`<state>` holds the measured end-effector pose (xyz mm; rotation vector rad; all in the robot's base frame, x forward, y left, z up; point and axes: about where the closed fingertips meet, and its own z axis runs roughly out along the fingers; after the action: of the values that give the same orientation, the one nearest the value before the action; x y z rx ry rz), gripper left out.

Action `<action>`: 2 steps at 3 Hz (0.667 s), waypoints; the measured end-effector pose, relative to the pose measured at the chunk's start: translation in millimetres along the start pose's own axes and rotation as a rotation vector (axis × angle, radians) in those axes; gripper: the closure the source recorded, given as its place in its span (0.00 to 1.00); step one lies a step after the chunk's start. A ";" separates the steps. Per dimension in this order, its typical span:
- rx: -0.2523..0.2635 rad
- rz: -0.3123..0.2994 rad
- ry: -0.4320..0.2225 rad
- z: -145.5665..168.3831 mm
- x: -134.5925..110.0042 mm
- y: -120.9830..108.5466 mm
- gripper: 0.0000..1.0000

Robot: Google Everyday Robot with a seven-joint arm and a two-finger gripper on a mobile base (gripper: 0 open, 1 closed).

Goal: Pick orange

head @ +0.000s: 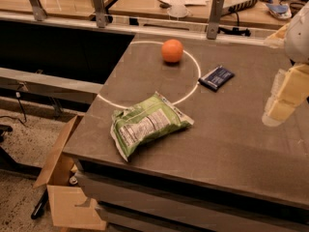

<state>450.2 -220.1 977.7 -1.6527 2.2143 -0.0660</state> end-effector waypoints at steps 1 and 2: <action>0.038 0.124 -0.123 13.3 12.1 -23.9 0.00; 0.123 0.217 -0.260 31.0 24.4 -59.8 0.00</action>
Offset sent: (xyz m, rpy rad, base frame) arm 0.1237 -0.0731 -0.0140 0.4633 -0.3935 -0.2768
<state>509.1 -255.6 957.8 -1.2707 2.1287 0.0653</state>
